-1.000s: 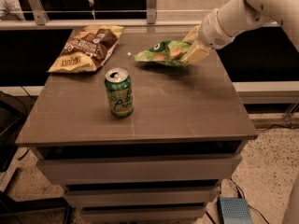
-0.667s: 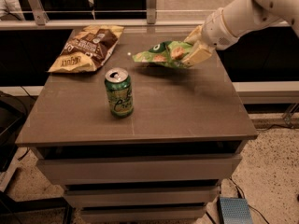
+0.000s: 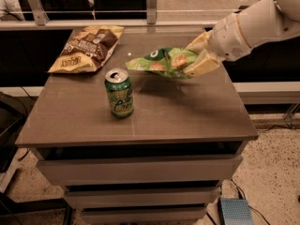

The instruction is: Move green rice chip bag near green can

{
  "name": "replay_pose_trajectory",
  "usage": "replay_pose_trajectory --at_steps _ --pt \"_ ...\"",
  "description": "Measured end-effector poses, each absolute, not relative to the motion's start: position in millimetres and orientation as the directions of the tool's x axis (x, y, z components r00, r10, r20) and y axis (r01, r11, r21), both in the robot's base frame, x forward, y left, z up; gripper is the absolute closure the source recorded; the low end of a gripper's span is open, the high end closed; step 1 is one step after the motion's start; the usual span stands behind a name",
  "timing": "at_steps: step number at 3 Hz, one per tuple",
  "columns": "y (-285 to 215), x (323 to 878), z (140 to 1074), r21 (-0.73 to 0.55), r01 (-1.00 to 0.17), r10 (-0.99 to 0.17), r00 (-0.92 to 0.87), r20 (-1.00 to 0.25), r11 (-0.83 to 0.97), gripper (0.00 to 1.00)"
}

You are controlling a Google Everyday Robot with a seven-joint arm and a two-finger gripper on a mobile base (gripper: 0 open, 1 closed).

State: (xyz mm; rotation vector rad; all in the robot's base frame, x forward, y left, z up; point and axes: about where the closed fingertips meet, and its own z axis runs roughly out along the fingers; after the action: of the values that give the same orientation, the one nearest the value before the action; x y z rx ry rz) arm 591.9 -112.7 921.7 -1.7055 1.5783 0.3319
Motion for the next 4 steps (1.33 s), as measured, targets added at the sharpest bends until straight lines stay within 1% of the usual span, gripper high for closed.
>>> replay_pose_trajectory --at_steps 2,4 --pt "-98.8 517.5 903.8 -0.384 -0.923 -0.736 0.254 -0.627 0.009 1.00" --pt "-79.7 480.9 881.5 -0.363 -0.932 -0.745 0.246 -0.620 -0.006 1.00"
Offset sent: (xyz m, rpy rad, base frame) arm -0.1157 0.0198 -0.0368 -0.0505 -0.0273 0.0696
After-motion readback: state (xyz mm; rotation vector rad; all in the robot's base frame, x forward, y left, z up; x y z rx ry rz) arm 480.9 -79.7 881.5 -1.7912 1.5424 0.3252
